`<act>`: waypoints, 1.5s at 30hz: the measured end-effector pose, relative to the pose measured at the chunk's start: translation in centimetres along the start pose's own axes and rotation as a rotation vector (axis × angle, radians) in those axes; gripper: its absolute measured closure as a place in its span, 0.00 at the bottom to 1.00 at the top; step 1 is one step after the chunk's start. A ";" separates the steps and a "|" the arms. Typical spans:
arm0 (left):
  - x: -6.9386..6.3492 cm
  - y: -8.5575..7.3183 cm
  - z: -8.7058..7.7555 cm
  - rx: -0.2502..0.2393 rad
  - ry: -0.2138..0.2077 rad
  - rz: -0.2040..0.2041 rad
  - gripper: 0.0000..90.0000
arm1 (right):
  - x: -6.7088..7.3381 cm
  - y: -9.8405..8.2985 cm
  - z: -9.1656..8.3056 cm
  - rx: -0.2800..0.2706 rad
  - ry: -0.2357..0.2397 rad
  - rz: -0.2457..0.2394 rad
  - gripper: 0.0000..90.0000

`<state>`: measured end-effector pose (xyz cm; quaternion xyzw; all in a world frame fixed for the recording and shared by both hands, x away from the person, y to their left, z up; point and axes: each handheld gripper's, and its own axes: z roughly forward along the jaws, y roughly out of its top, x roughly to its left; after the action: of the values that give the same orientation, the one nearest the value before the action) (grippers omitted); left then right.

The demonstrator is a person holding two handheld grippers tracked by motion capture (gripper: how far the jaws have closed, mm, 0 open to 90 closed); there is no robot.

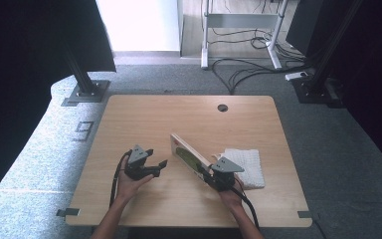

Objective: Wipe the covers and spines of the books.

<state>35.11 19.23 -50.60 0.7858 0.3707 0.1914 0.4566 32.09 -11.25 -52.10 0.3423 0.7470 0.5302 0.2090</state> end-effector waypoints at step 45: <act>-2.4 0.9 1.0 -0.046 -0.084 0.050 0.26 | -0.7 -0.6 -1.3 -0.019 0.245 -0.060 0.81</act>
<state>34.51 16.57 -50.26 0.7916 0.3270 0.1781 0.4846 31.45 -12.73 -52.27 0.2504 0.7719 0.5685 0.1354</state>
